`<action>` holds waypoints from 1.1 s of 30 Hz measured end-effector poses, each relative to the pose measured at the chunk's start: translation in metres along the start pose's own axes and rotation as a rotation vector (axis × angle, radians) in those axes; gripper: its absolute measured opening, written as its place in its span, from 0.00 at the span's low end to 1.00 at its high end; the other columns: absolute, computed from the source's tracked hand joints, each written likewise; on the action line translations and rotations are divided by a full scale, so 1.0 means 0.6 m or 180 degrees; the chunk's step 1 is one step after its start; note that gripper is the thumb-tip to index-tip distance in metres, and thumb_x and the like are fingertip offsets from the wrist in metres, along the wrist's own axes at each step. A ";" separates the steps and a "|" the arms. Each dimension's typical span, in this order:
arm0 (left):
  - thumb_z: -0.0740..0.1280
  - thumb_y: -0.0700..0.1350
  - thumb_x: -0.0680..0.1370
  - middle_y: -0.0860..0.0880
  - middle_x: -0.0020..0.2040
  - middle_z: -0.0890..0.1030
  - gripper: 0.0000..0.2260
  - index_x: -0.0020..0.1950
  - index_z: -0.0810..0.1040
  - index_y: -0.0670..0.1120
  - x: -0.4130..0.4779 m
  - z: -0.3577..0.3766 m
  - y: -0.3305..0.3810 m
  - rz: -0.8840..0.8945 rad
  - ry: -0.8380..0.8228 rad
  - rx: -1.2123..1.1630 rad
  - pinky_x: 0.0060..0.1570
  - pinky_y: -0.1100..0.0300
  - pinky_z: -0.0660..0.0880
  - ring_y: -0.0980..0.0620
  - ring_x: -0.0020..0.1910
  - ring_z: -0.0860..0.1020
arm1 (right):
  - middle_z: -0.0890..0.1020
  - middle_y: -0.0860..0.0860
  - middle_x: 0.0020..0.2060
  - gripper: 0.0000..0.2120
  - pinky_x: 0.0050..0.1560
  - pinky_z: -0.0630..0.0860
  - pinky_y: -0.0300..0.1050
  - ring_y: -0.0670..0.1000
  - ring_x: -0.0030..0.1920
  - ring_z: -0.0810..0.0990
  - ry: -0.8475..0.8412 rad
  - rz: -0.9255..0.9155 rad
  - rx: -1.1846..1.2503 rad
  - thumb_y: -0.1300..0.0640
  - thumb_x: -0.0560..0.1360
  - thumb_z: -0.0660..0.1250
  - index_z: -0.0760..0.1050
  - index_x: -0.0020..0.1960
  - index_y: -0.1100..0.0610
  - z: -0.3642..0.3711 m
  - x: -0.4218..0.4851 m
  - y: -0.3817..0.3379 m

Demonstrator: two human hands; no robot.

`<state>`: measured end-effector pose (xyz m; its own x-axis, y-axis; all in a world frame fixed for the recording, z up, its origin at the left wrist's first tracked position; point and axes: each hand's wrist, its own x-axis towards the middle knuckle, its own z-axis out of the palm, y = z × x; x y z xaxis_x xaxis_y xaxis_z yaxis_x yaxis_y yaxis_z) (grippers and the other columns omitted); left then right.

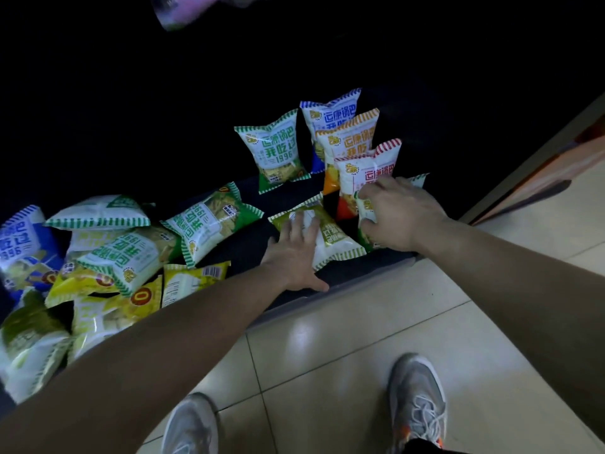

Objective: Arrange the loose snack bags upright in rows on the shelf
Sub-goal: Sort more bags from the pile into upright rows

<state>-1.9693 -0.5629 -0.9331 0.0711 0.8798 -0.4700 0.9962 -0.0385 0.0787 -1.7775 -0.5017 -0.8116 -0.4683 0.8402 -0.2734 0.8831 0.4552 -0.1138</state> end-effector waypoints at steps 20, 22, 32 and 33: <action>0.67 0.50 0.80 0.45 0.56 0.79 0.23 0.74 0.67 0.51 0.030 -0.143 -0.131 -0.0416 0.1356 -0.2026 0.39 0.61 0.73 0.48 0.46 0.79 | 0.72 0.53 0.61 0.19 0.59 0.73 0.55 0.57 0.62 0.71 0.0367 0.0053 0.0114 0.47 0.77 0.64 0.71 0.66 0.52 -0.022 0.018 -0.037; 0.66 0.49 0.80 0.43 0.65 0.74 0.23 0.74 0.66 0.49 0.046 -0.145 -0.131 -0.0559 0.1658 -0.1913 0.49 0.55 0.75 0.44 0.56 0.77 | 0.72 0.54 0.62 0.20 0.59 0.72 0.54 0.58 0.63 0.71 0.0333 0.0093 0.0090 0.48 0.77 0.64 0.71 0.66 0.53 -0.018 0.027 -0.042; 0.78 0.51 0.69 0.45 0.68 0.63 0.34 0.70 0.65 0.51 0.076 -0.142 -0.122 -0.0680 0.1681 -0.1222 0.55 0.49 0.77 0.40 0.59 0.74 | 0.71 0.54 0.63 0.22 0.59 0.71 0.54 0.58 0.64 0.69 0.0287 0.0164 0.0083 0.48 0.77 0.63 0.70 0.68 0.53 -0.004 0.046 -0.050; 0.79 0.50 0.69 0.45 0.67 0.63 0.33 0.68 0.66 0.50 0.076 -0.144 -0.122 -0.0629 0.1739 -0.1254 0.52 0.50 0.78 0.41 0.55 0.76 | 0.71 0.54 0.63 0.21 0.59 0.71 0.54 0.58 0.64 0.70 0.0300 0.0171 0.0085 0.48 0.77 0.63 0.70 0.68 0.53 -0.004 0.046 -0.050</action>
<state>-2.0434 -0.4788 -0.8842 -0.2482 0.9687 -0.0072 0.8877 0.2305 0.3987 -1.8168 -0.4914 -0.8136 -0.4199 0.8877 -0.1888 0.9068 0.4019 -0.1272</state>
